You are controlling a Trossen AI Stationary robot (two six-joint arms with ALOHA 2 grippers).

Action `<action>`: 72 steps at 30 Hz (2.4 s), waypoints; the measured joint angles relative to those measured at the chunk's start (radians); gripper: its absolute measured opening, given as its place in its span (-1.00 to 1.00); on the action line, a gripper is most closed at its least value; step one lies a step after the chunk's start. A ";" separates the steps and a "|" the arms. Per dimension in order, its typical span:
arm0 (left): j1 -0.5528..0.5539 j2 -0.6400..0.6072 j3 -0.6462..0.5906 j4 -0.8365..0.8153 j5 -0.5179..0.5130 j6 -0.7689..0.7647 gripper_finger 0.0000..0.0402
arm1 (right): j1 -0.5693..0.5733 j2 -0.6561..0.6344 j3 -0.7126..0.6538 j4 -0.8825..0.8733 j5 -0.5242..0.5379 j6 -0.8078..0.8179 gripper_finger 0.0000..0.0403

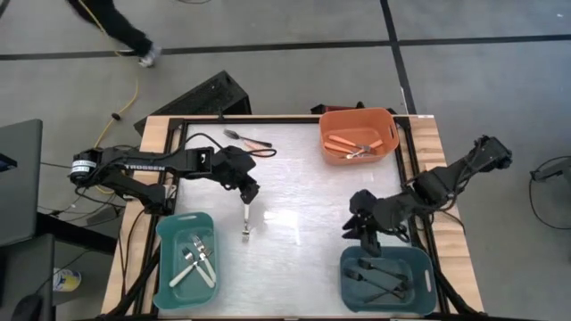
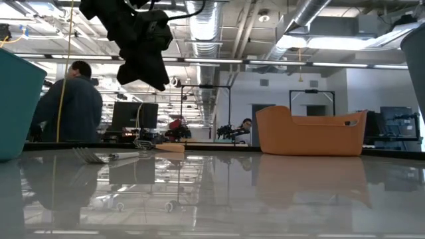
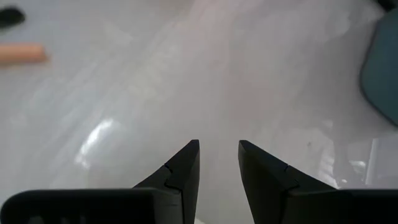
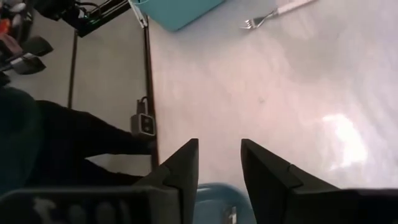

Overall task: Sort silverware by color (type)
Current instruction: Put the white fork into the green bin

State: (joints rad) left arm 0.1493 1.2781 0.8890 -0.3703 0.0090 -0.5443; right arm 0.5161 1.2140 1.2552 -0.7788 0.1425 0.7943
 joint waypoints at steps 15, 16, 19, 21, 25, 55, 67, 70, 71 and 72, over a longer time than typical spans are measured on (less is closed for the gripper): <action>0.000 0.022 0.000 -0.180 -0.017 -0.160 -0.52 | -0.094 0.004 0.000 0.003 -0.001 -0.122 -0.31; 0.000 0.031 -0.001 -0.203 -0.019 -0.180 -0.52 | -0.094 0.010 0.000 0.005 0.005 -0.119 -0.31; -0.002 0.071 0.000 -0.216 -0.024 -0.214 -0.52 | -0.090 0.021 -0.001 0.006 0.017 -0.117 -0.31; -0.002 0.111 0.000 -0.222 -0.007 -0.222 -0.52 | -0.086 0.033 0.001 0.013 0.020 -0.115 -0.31; -0.006 0.200 0.000 -0.228 0.060 -0.234 -0.51 | -0.079 0.063 0.000 0.013 0.019 -0.110 -0.31; -0.165 0.368 0.002 -0.184 0.035 -0.362 0.14 | -0.031 0.165 0.000 0.003 0.013 -0.091 -0.30; -0.171 0.374 0.002 -0.187 -0.036 -0.360 0.15 | -0.031 0.165 0.000 0.006 0.012 -0.087 -0.30; -0.185 0.382 0.002 -0.177 -0.081 -0.362 0.15 | -0.031 0.165 0.000 0.008 0.011 -0.080 -0.30; -0.192 0.389 0.002 -0.170 -0.090 -0.361 0.15 | -0.031 0.165 0.000 0.008 0.011 -0.079 -0.30; -0.199 0.390 0.002 -0.169 -0.099 -0.354 0.15 | -0.031 0.165 0.000 0.008 0.011 -0.078 -0.30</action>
State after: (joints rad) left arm -0.0492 1.6684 0.8913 -0.5391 -0.0897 -0.8984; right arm 0.4850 1.3792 1.2549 -0.7704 0.1532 0.7167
